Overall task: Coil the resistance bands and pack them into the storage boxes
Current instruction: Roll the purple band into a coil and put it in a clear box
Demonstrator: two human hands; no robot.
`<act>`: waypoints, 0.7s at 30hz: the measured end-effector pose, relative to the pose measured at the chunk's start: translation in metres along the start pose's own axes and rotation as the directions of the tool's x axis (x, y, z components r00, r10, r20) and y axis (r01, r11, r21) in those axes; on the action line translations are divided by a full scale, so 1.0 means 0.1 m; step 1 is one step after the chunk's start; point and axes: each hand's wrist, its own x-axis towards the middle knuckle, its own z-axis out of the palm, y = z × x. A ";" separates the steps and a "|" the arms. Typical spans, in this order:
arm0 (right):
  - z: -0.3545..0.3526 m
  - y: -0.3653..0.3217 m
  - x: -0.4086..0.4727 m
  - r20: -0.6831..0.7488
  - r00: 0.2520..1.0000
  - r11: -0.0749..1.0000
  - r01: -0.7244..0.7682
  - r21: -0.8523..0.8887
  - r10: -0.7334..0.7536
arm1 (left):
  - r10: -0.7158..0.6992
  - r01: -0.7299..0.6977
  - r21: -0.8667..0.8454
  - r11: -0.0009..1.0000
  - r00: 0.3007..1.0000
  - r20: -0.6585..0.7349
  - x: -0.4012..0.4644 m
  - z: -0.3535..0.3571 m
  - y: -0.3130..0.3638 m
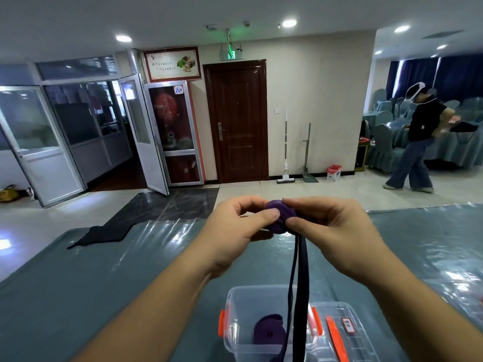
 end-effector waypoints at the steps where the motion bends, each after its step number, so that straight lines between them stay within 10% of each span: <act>1: -0.03 -0.02 0.01 0.054 0.999 0.998 -0.003 -0.056 0.006 | 0.019 -0.022 0.150 0.988 1.000 0.021 0.01 -0.04 0.03; 4: -0.06 -0.06 0.03 0.119 0.993 0.995 0.003 -0.099 0.009 | 0.022 -0.048 0.302 0.952 0.996 0.091 0.03 -0.14 0.12; 10: 0.01 0.06 -0.01 -0.064 0.998 0.989 0.030 0.148 -0.020 | -0.043 0.043 -0.224 0.974 0.999 0.005 0.04 0.01 0.04; 17: -0.10 0.01 0.04 0.139 0.989 0.997 -0.048 -0.060 0.057 | -0.005 -0.024 0.287 0.958 0.995 0.099 0.06 -0.14 0.06; 21: -0.02 0.06 0.07 -0.042 0.999 0.995 -0.007 0.096 0.011 | 0.032 -0.031 0.017 0.999 0.999 -0.008 0.08 -0.05 0.03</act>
